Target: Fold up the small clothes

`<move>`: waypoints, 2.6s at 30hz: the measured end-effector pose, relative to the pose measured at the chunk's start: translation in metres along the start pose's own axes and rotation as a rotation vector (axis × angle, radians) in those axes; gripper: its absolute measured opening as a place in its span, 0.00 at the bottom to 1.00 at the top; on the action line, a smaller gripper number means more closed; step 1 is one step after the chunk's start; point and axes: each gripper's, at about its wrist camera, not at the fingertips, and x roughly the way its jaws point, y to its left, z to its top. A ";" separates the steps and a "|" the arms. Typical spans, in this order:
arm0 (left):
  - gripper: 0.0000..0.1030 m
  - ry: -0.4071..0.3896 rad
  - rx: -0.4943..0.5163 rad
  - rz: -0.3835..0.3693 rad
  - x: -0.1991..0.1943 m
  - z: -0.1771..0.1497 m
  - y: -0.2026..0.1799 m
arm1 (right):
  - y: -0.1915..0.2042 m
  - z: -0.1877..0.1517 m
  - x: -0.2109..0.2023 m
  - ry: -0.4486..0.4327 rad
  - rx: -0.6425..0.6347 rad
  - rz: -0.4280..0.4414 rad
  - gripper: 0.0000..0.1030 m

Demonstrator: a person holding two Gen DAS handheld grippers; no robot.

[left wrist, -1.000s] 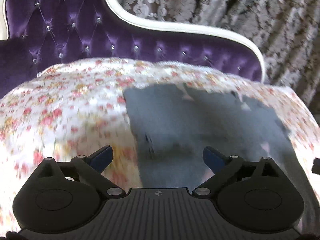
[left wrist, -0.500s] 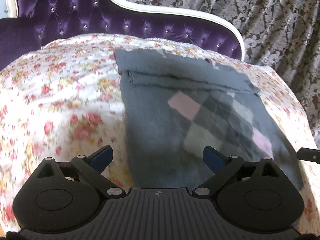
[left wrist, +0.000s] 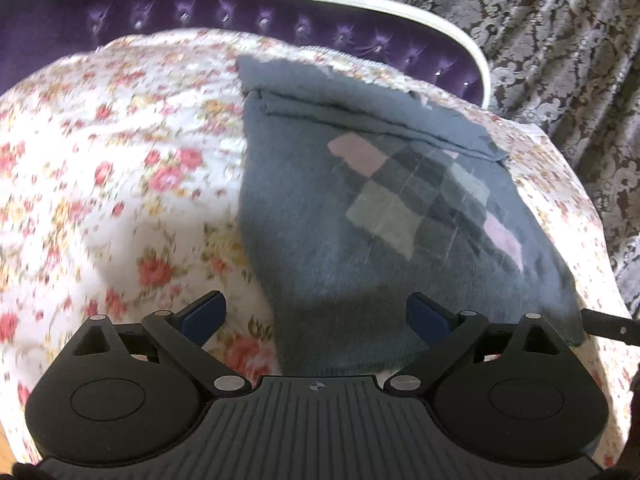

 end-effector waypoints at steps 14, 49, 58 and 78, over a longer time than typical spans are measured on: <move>0.91 -0.008 -0.037 -0.082 0.004 -0.002 -0.004 | 0.006 -0.002 0.008 -0.023 -0.002 0.053 0.97; 0.04 -0.075 -0.154 -0.109 -0.008 -0.004 0.016 | -0.004 0.001 -0.003 -0.074 0.040 0.019 0.14; 0.04 -0.208 -0.175 -0.173 -0.031 0.039 0.010 | -0.007 0.035 -0.017 -0.175 0.106 0.099 0.13; 0.04 -0.345 -0.192 -0.272 0.048 0.217 0.013 | -0.045 0.200 0.056 -0.402 0.134 0.127 0.12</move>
